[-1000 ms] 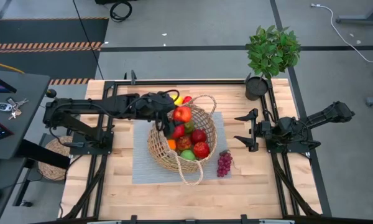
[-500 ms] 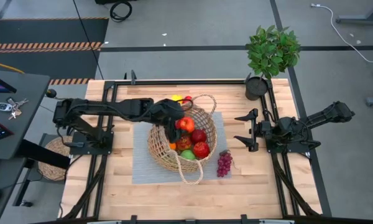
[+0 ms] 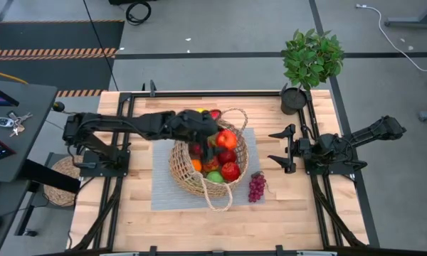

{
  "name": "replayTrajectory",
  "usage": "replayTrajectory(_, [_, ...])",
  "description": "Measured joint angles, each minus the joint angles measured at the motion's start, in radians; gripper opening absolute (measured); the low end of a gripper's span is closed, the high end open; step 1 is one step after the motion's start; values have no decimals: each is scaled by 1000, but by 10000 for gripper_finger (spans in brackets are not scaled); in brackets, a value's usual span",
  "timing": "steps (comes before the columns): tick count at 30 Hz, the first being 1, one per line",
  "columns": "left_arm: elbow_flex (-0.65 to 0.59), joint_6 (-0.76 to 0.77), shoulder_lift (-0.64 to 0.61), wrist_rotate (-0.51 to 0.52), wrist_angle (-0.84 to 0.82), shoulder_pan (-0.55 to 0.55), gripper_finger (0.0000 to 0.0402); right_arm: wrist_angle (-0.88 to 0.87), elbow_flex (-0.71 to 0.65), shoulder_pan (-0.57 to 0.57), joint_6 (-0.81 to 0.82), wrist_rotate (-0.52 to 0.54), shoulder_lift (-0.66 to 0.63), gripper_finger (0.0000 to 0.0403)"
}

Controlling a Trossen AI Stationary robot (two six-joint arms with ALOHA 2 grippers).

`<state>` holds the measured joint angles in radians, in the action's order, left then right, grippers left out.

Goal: Build produce basket
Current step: Put the red apple into the mesh basket

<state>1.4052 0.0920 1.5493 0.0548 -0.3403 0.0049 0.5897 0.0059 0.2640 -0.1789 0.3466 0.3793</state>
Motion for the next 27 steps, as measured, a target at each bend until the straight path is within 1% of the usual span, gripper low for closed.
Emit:
replayTrajectory(4, [-3,-63,68,1,-26,-20,350,2,0,0,0,0,0,380])
replayTrajectory(11, [-3,-97,138,-8,-46,-18,350,9,0,0,0,0,0,380])
replayTrajectory(13, [-3,-137,152,-7,-84,-21,350,8,0,0,0,0,0,380])
replayTrajectory(21, [-1,-157,151,-21,-111,-27,355,20,0,0,0,0,4,380])
replayTrajectory(25, [33,-157,147,-33,-155,-27,355,22,0,0,0,0,7,380])
replayTrajectory(27, [49,-157,148,-20,-163,-24,355,23,0,0,0,0,7,380])
